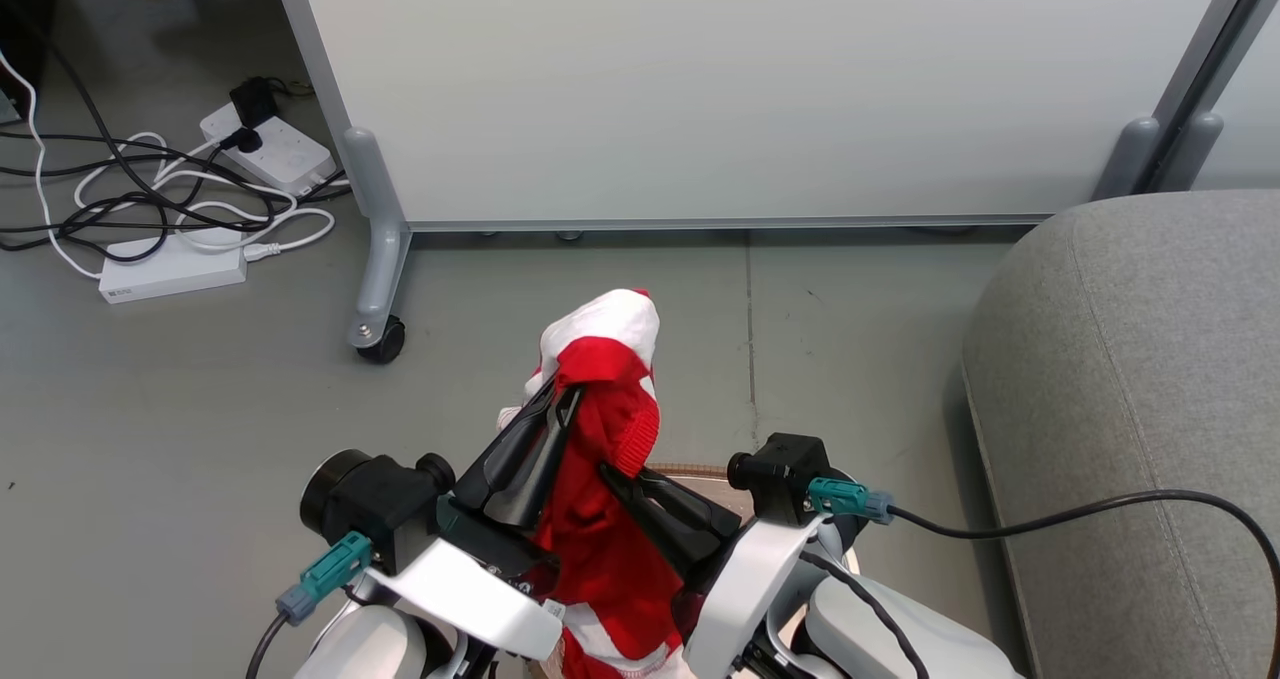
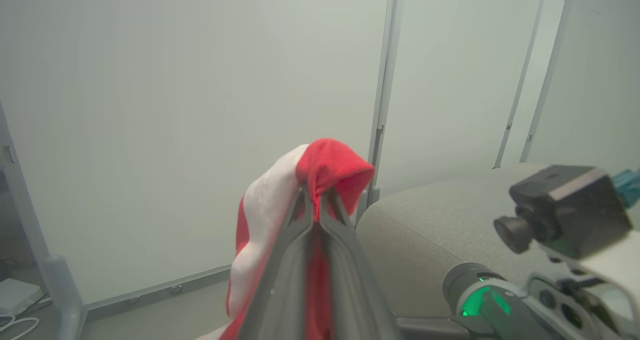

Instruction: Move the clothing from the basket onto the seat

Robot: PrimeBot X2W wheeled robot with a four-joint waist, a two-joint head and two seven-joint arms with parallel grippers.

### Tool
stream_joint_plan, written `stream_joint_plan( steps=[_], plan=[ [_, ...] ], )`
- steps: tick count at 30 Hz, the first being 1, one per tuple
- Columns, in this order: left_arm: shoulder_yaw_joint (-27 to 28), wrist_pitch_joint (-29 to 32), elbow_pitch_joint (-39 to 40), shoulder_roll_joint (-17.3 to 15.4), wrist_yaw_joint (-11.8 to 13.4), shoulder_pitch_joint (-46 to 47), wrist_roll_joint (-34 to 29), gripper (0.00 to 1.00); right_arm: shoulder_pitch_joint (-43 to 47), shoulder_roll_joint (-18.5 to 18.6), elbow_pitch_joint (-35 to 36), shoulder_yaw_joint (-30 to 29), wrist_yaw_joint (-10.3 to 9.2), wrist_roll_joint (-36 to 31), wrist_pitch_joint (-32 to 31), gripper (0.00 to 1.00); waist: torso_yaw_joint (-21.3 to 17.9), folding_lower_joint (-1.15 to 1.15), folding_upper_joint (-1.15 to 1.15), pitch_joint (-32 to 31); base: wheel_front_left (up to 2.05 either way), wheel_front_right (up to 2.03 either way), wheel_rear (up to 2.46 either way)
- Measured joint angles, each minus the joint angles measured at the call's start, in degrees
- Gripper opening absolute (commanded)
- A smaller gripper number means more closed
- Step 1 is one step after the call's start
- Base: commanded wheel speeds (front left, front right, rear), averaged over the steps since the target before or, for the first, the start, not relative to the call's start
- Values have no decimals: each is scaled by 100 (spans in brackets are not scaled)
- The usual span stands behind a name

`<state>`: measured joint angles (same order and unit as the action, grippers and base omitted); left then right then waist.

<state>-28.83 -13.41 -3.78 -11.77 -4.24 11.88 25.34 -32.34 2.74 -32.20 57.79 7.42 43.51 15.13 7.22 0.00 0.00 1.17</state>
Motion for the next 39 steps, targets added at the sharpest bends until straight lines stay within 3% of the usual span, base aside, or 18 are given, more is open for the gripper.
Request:
stream_joint_plan(
  steps=[1, 2, 3, 4, 12, 22, 39],
  plan=[
    [2, 10, -3, 0, 1, 8, 1, 0, -1, 0, 3, -8, 0, -4, 0, 0, -6, 0, 0, 1, 0, 0, 0],
    [2, 10, -2, -1, 1, 8, 4, 25, 0, -1, 7, -34, 0, -15, 0, 0, -13, 0, 0, 0, 0, 0, 0],
    [2, 7, 4, -4, 1, 8, 5, 81, 0, -1, 18, -88, 0, -32, 1, 0, -20, 0, 0, -1, 0, 0, 0],
    [2, 2, 9, -8, 2, 8, 5, 100, 0, 1, 19, -127, 0, -49, 1, 0, -26, 0, 0, -6, 0, 0, 0],
    [-155, -48, 129, -43, 18, -25, -130, 100, 131, -1, 14, -962, 0, -525, 1, 0, -122, 0, 0, -26, 0, 0, 0],
    [-549, 145, 279, -325, -76, -279, -315, 100, 296, 1, 71, -1979, 0, -1050, 1, 0, -466, 0, 0, -63, 0, 0, 0],
    [-1038, 534, 410, -786, -178, -480, -468, 100, 664, 1, 183, -2705, 0, -1572, 1, 0, -1364, 0, 0, 41, 0, 0, 0]
  ],
)
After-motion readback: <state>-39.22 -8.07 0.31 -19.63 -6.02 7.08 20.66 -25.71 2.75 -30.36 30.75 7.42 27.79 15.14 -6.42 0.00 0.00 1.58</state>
